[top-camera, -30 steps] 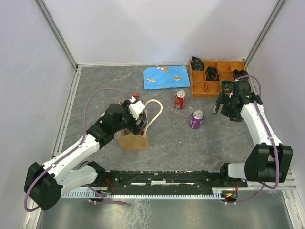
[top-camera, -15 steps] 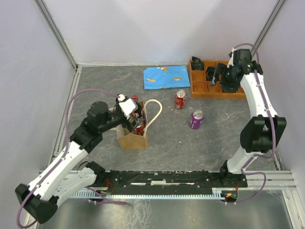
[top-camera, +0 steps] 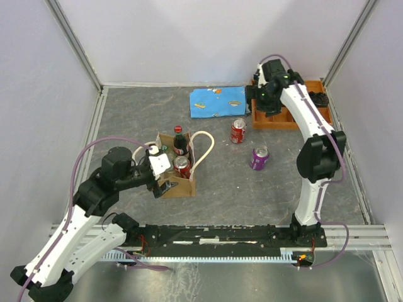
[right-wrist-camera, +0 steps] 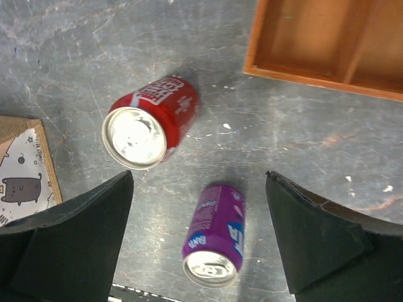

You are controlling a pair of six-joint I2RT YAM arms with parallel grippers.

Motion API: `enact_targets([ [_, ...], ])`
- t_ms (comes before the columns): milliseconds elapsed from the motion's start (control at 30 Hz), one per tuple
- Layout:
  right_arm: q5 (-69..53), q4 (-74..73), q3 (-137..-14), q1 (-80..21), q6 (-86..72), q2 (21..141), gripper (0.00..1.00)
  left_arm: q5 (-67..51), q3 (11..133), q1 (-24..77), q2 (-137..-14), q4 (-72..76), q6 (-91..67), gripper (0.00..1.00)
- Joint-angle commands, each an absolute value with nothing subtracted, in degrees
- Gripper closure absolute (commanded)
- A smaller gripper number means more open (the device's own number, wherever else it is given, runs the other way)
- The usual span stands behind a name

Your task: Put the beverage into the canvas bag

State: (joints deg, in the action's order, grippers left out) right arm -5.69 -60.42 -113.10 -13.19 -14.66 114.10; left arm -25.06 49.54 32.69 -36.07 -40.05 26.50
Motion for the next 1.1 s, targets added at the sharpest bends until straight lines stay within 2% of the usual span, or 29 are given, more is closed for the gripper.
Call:
enact_targets([
  [0, -2.68, -64.56, -120.83, -16.35, -14.06, 117.28, 0.06, -20.49, 49.72, 30.96, -33.93, -40.96, 21.58, 0.04],
  [300, 1.34, -67.17, -125.43, -20.68, -14.59, 123.31, 0.01, -10.36, 53.61, 28.53, -38.01, -36.92, 16.73, 0.01],
  [633, 2.75, -66.01, -122.72, -22.77, -15.24, 126.58, 0.03, 1.53, 78.66, 24.08, -54.56, -28.37, 11.3, 0.01],
  [733, 3.29, -65.76, -122.51, -22.93, -15.79, 127.12, 0.09, 1.57, 83.58, 20.82, -58.86, -27.94, 9.47, 0.01],
  [900, 3.49, -65.53, -121.18, -22.99, -15.91, 127.55, 0.18, -7.63, 86.15, 8.47, -64.61, -29.98, -1.37, 0.01],
  [933, 3.51, -65.3, -120.7, -22.96, -15.97, 127.51, 0.22, -10.27, 86.48, 5.42, -65.97, -30.63, -3.72, 0.01],
  [1067, 3.35, -64.42, -119.19, -23.0, -15.93, 126.34, 0.48, -17.24, 85.42, -2.85, -69.26, -30.48, -8.07, 0.0],
])
